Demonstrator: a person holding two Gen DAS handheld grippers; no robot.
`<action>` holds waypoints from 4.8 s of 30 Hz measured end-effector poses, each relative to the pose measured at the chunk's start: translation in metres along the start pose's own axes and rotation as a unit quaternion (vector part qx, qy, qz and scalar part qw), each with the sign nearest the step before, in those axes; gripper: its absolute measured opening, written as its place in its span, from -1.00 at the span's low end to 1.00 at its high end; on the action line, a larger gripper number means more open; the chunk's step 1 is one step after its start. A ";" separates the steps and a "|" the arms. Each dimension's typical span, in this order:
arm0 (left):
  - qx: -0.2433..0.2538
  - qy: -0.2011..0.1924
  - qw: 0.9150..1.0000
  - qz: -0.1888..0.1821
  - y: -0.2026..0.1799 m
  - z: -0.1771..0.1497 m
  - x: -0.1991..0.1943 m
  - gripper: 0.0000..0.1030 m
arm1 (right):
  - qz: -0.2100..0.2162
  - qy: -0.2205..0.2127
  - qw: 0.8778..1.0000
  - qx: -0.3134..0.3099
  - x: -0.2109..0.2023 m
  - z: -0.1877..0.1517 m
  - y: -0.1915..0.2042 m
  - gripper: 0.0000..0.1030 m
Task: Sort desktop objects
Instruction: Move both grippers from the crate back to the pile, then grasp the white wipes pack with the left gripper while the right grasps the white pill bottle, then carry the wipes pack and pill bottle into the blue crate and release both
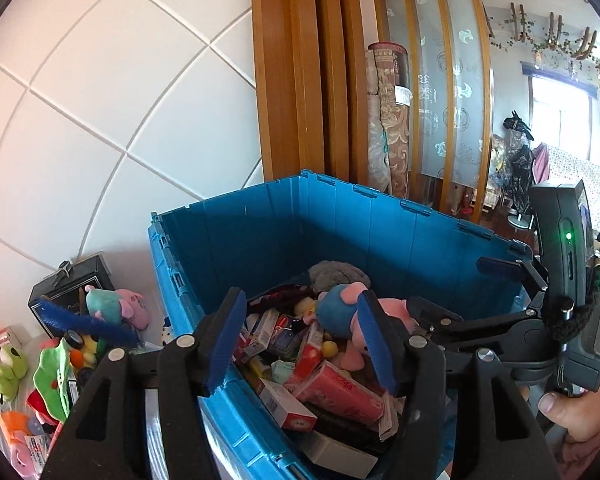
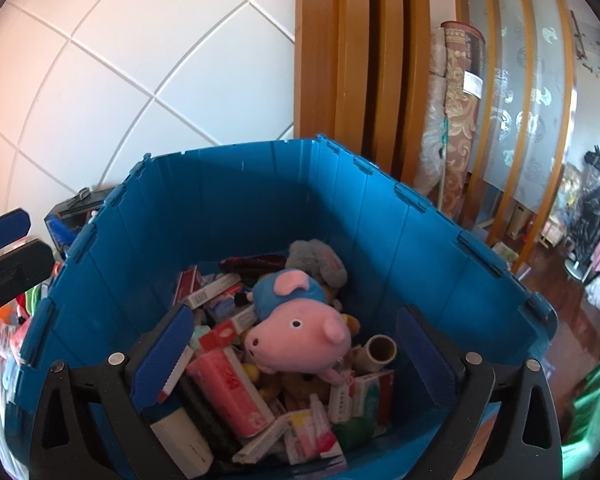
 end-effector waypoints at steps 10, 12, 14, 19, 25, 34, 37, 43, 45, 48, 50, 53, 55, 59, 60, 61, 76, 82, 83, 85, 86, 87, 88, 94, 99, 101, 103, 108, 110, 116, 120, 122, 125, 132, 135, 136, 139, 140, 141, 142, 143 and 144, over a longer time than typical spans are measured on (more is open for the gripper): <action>-0.078 -0.007 0.995 0.064 0.094 -0.025 -0.046 0.11 | 0.044 -0.064 0.997 0.021 -0.038 0.025 0.056 1.00; -0.090 0.001 0.993 0.077 0.115 -0.035 -0.056 0.11 | 0.056 -0.077 0.995 0.021 -0.046 0.029 0.074 1.00; -0.091 0.009 0.991 0.093 0.132 -0.047 -0.065 0.11 | 0.069 -0.085 0.994 0.019 -0.052 0.032 0.092 1.00; -0.099 0.032 0.986 0.130 0.177 -0.079 -0.087 0.11 | 0.105 -0.094 0.990 0.001 -0.064 0.035 0.148 1.00; -0.136 0.074 0.972 0.176 0.246 -0.133 -0.110 0.11 | 0.156 -0.086 0.983 -0.033 -0.066 0.027 0.222 1.00; -0.208 0.143 0.933 0.257 0.366 -0.243 -0.136 0.11 | 0.219 0.012 0.974 -0.059 -0.009 -0.025 0.319 1.00; -0.234 0.162 0.916 0.282 0.404 -0.278 -0.145 0.11 | 0.218 0.059 0.972 -0.068 0.022 -0.050 0.342 1.00; -0.279 0.194 0.882 0.326 0.488 -0.336 -0.146 0.11 | 0.208 0.148 0.962 -0.096 0.082 -0.096 0.376 1.00; -0.294 0.202 0.871 0.337 0.513 -0.349 -0.144 0.11 | 0.203 0.167 0.960 -0.096 0.101 -0.105 0.381 1.00; -0.309 0.211 0.864 0.337 0.540 -0.361 -0.131 0.11 | 0.190 0.194 0.958 -0.094 0.130 -0.118 0.383 1.00; -0.305 0.213 0.870 0.324 0.549 -0.363 -0.116 0.11 | 0.180 0.209 0.957 -0.091 0.149 -0.126 0.383 1.00; -0.301 0.226 0.873 0.309 0.558 -0.370 -0.093 0.11 | 0.160 0.229 0.956 -0.087 0.181 -0.137 0.382 1.00; -0.303 0.238 0.871 0.304 0.563 -0.380 -0.079 0.11 | 0.149 0.240 0.955 -0.088 0.200 -0.143 0.384 1.00; -0.261 0.268 0.873 0.312 0.565 -0.390 -0.063 0.11 | 0.135 0.252 0.953 -0.097 0.236 -0.155 0.387 1.00; -0.239 0.285 0.873 0.314 0.561 -0.392 -0.057 0.11 | 0.136 0.255 0.952 -0.097 0.247 -0.158 0.389 1.00; -0.218 0.302 0.873 0.314 0.556 -0.393 -0.052 0.09 | 0.139 0.259 0.951 -0.099 0.258 -0.162 0.392 1.00; -0.266 0.293 0.861 0.320 0.547 -0.398 -0.058 -0.17 | 0.114 0.295 0.948 -0.045 0.356 -0.164 0.386 0.05; -0.274 0.283 0.860 0.326 0.539 -0.391 -0.077 -0.33 | 0.117 0.285 0.949 -0.067 0.340 -0.162 0.387 0.05; -0.270 0.282 0.860 0.329 0.535 -0.388 -0.081 -0.33 | 0.118 0.279 0.951 -0.068 0.331 -0.159 0.386 0.05; -0.262 0.272 0.864 0.333 0.524 -0.379 -0.092 -0.34 | 0.125 0.265 0.954 -0.070 0.308 -0.151 0.383 0.05; -0.261 0.265 0.866 0.335 0.518 -0.373 -0.099 -0.34 | 0.130 0.258 0.955 -0.070 0.297 -0.147 0.382 0.05; -0.264 0.254 0.868 0.334 0.512 -0.366 -0.107 -0.34 | 0.134 0.250 0.956 -0.070 0.283 -0.143 0.382 0.05; -0.266 0.243 0.871 0.335 0.506 -0.358 -0.115 -0.34 | 0.142 0.240 0.958 -0.071 0.268 -0.138 0.382 0.05; -0.244 0.181 0.887 0.347 0.482 -0.304 -0.164 -0.33 | 0.187 0.182 0.963 -0.067 0.176 -0.106 0.390 0.05; -0.223 0.132 0.905 0.338 0.452 -0.264 -0.182 -0.34 | 0.208 0.116 0.968 -0.077 0.105 -0.075 0.382 0.06; -0.209 0.118 0.914 0.327 0.432 -0.246 -0.186 -0.33 | 0.211 0.085 0.970 -0.084 0.078 -0.061 0.381 0.06; -0.197 0.107 0.924 0.310 0.412 -0.233 -0.185 -0.33 | 0.214 0.058 0.971 -0.086 0.056 -0.048 0.374 0.06; -0.172 0.089 0.945 0.263 0.363 -0.205 -0.174 -0.34 | 0.218 0.007 0.972 -0.082 0.008 -0.023 0.351 0.06; -0.161 0.077 0.954 0.243 0.342 -0.189 -0.167 -0.34 | 0.217 -0.006 0.973 -0.080 -0.007 -0.014 0.339 0.06; -0.125 0.039 0.974 0.184 0.282 -0.134 -0.142 -0.34 | 0.188 -0.042 0.978 -0.080 -0.035 0.007 0.298 0.06; -0.103 0.020 0.984 0.144 0.241 -0.100 -0.118 -0.34 | 0.167 -0.059 0.982 -0.070 -0.046 0.021 0.263 0.06; -0.095 0.011 0.987 0.126 0.223 -0.083 -0.106 -0.34 | 0.157 -0.071 0.983 -0.068 -0.051 0.029 0.245 0.06; -0.081 -0.004 0.992 0.098 0.192 -0.054 -0.087 -0.34 | 0.133 -0.090 0.985 -0.068 -0.057 0.044 0.214 0.06; -0.048 -0.010 0.998 0.024 0.108 -0.005 -0.037 -0.34 | 0.055 -0.090 0.993 -0.058 -0.035 0.058 0.125 0.06; -0.029 -0.010 1.000 -0.001 0.069 0.011 -0.014 -0.34 | 0.021 -0.075 0.996 -0.051 -0.015 0.052 0.087 0.06; -0.023 -0.010 1.000 -0.009 0.057 0.015 -0.008 -0.34 | 0.012 -0.069 0.996 -0.045 -0.010 0.048 0.074 0.06; -0.008 -0.001 1.000 -0.030 0.023 0.019 0.012 -0.34 | 0.002 -0.055 0.998 -0.025 0.001 0.037 0.043 0.06; -0.002 0.005 0.999 -0.035 0.014 0.018 0.019 -0.33 | 0.001 -0.050 0.999 -0.021 0.003 0.033 0.033 0.06; 0.004 0.010 0.999 -0.037 0.007 0.017 0.024 -0.33 | 0.000 -0.046 0.999 -0.019 0.006 0.030 0.026 0.06; 0.009 0.018 0.999 -0.038 0.000 0.016 0.031 -0.34 | 0.000 -0.044 0.999 -0.019 0.007 0.028 0.020 0.06; 0.012 0.024 0.999 -0.039 -0.003 0.014 0.035 -0.34 | 0.001 -0.042 0.999 -0.019 0.009 0.026 0.016 0.06; 0.014 0.029 0.999 -0.041 -0.007 0.013 0.039 -0.34 | 0.003 -0.040 0.999 -0.018 0.011 0.025 0.012 0.06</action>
Point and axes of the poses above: each gripper's, at about its wrist camera, not at the fingertips, and x roughly the way its jaws point, y to its left, z to its top, the point moved 5 cm from there along x, roughly the way its jaws point, and after that the axes turned 10 degrees about -y, right-handed, at the moved point
